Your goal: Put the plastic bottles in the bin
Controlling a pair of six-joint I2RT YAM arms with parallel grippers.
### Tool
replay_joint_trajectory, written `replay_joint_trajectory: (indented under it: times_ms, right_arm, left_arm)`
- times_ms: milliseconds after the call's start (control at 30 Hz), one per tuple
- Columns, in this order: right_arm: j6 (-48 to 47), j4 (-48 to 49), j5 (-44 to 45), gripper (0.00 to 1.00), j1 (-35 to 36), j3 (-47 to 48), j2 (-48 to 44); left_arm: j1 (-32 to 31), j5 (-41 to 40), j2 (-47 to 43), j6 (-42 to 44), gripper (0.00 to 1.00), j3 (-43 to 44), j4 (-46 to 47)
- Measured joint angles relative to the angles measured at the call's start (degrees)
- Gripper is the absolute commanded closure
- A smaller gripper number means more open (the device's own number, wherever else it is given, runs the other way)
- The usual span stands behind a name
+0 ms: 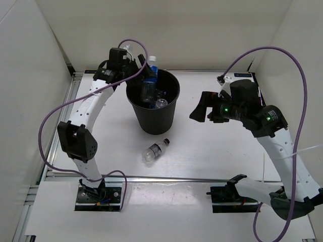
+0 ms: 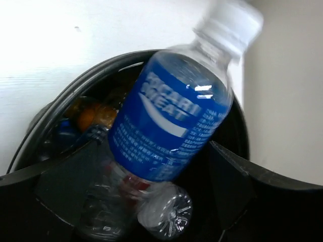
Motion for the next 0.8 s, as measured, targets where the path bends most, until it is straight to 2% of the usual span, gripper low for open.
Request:
replay_joint_trajectory:
  times_ms: [100, 233, 367, 467, 600, 700, 800]
  right_arm:
    - [2.6, 0.2, 3.1, 0.0, 0.0, -1.9, -0.8]
    - [8.6, 0.2, 8.1, 0.0, 0.0, -7.7, -1.3]
    - [15.5, 1.4, 9.7, 0.0, -0.4, -13.0, -1.0]
    - [24.0, 6.8, 9.0, 0.0, -0.4, -20.2, -3.1]
    - [38.6, 16.7, 5.4, 0.0, -0.5, -38.4, -9.2]
    - [46.9, 24.1, 3.9, 0.0, 0.6, -49.4, -9.6]
    - [51.6, 27.8, 4.2, 0.0, 3.9, -51.6, -5.3]
  left_arm:
    - [-0.8, -4.5, -0.2, 2.4, 0.01, 2.1, -4.3]
    - [-2.2, -14.8, -1.2, 6.1, 0.01, 9.5, -9.1]
    - [-3.1, -25.2, -7.9, 7.6, 0.01, 10.0, -10.6]
    - [-3.6, -30.9, -18.1, 6.7, 0.01, 3.4, -10.7]
    - [-4.1, -38.2, -30.9, 3.1, 0.01, -7.4, -14.1]
    - [-5.9, -41.8, -37.5, 0.5, 0.01, -13.2, -18.0]
    - [-7.0, -44.1, -42.5, -1.4, 0.01, -16.2, -23.6]
